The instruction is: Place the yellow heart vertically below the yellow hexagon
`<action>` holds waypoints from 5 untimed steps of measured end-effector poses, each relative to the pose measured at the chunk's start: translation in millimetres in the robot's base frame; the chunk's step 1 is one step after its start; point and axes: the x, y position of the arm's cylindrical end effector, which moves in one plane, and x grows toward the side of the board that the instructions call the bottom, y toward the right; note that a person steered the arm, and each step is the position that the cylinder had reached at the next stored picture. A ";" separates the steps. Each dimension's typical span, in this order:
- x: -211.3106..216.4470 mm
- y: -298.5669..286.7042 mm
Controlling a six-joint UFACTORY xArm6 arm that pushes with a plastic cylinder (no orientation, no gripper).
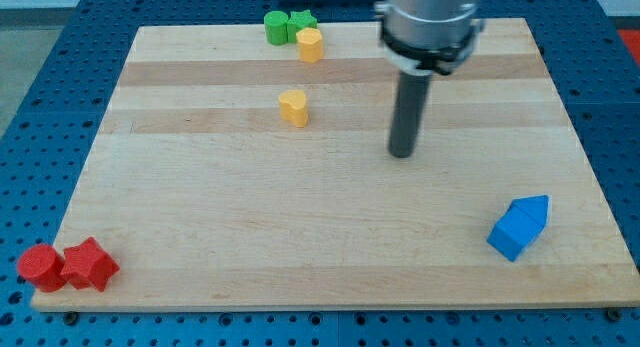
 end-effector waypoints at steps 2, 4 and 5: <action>-67.5 -144.4; -48.6 -179.3; -27.7 -155.1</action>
